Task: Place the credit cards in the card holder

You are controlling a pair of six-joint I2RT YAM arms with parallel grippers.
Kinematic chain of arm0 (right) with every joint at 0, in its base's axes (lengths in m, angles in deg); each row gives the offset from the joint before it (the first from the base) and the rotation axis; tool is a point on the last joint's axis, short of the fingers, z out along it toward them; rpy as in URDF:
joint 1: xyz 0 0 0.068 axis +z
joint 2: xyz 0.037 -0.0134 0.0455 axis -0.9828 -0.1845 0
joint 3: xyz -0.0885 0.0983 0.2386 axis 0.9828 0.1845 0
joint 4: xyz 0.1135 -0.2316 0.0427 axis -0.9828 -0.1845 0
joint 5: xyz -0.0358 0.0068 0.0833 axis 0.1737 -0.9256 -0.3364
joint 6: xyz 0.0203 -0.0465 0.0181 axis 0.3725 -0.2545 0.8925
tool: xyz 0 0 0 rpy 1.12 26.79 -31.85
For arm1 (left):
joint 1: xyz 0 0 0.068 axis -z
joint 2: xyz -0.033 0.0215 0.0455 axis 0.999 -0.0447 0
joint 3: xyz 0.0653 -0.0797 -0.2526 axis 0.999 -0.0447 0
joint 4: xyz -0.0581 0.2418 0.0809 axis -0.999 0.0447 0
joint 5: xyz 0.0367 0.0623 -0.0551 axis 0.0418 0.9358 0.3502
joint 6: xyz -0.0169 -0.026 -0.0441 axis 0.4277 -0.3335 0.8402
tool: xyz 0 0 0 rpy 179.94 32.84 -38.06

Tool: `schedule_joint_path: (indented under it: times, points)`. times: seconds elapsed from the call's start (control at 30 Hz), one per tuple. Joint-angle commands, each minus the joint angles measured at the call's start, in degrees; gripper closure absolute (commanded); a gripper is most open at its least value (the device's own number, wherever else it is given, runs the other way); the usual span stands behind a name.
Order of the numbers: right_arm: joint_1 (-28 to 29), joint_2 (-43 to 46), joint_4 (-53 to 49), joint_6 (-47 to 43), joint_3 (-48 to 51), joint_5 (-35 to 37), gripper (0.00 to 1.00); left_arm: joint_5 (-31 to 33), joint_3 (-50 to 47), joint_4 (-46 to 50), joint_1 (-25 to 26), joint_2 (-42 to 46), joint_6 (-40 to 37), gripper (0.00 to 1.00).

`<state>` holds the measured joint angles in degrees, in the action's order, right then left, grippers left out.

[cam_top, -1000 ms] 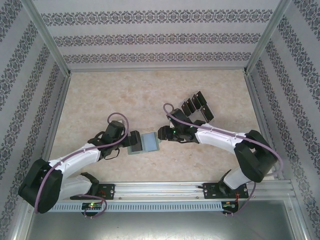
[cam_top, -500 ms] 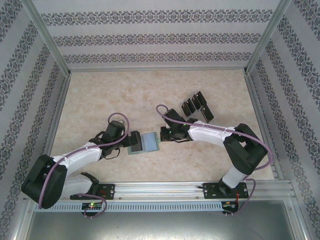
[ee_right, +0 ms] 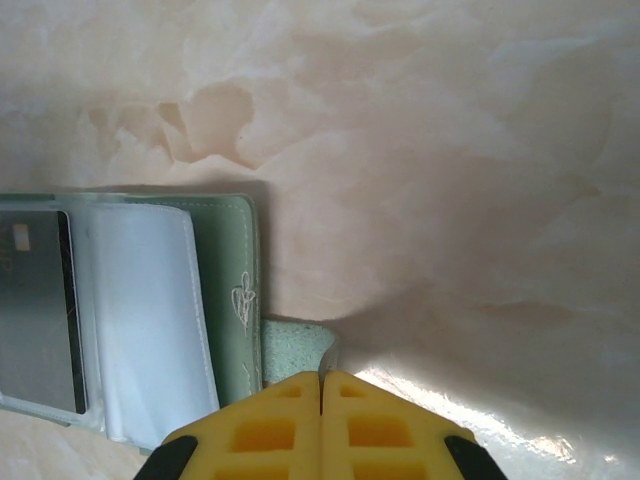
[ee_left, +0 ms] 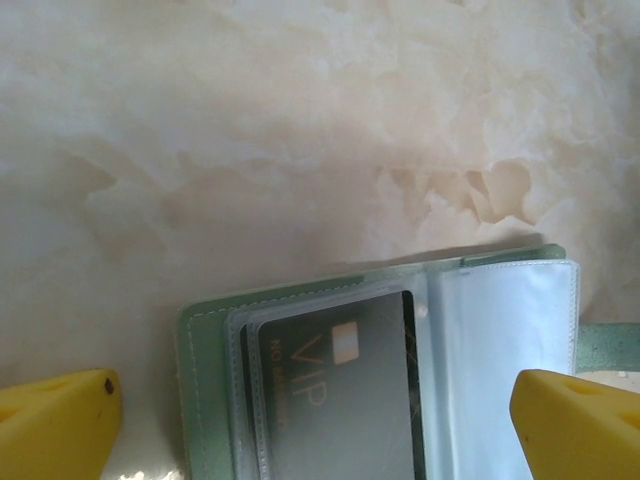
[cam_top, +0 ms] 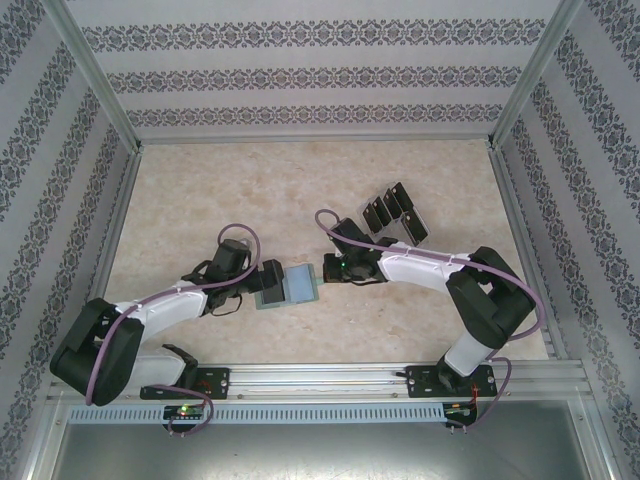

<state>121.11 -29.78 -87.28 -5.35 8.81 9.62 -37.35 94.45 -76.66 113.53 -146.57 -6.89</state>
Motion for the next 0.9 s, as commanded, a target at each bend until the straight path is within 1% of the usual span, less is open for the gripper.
schedule_joint_path:
  times: [0.0,0.13,0.33,0.53,0.6,0.63,0.73,0.8,0.87]
  points:
    - [-0.6,0.6,1.6,0.3,1.3,-1.5,1.00,-8.5,3.8,-9.9,2.0,-0.6,2.1,0.00]
    - [-0.8,0.5,2.4,0.5,1.6,-2.1,1.00,-8.1,5.4,-9.2,3.3,0.3,3.0,0.00]
    - [-1.3,0.5,4.1,0.9,2.8,-2.9,1.00,-7.2,7.1,-11.2,6.1,0.0,5.1,0.00]
    - [-2.1,1.2,5.3,1.2,4.3,-3.4,1.00,-5.5,11.1,-13.3,10.5,-5.1,5.9,0.00]
    - [-2.6,2.1,5.5,1.5,5.0,-3.4,0.99,-5.3,11.8,-15.8,11.8,-7.7,7.1,0.00]
    - [-2.9,2.7,5.6,1.7,5.5,-3.3,0.87,-5.2,12.3,-16.9,12.5,-9.1,7.6,0.00]
    - [-3.7,5.1,5.5,2.3,7.3,-3.1,0.71,-3.9,13.3,-20.2,14.6,-13.3,9.0,0.00]
    - [-4.3,7.1,5.4,2.8,8.5,-3.1,0.64,-2.6,13.3,-22.3,15.5,-15.4,10.0,0.00]
    - [-4.5,9.5,5.0,3.3,9.8,-3.2,0.62,-1.8,13.2,-24.0,15.6,-17.1,11.2,0.00]
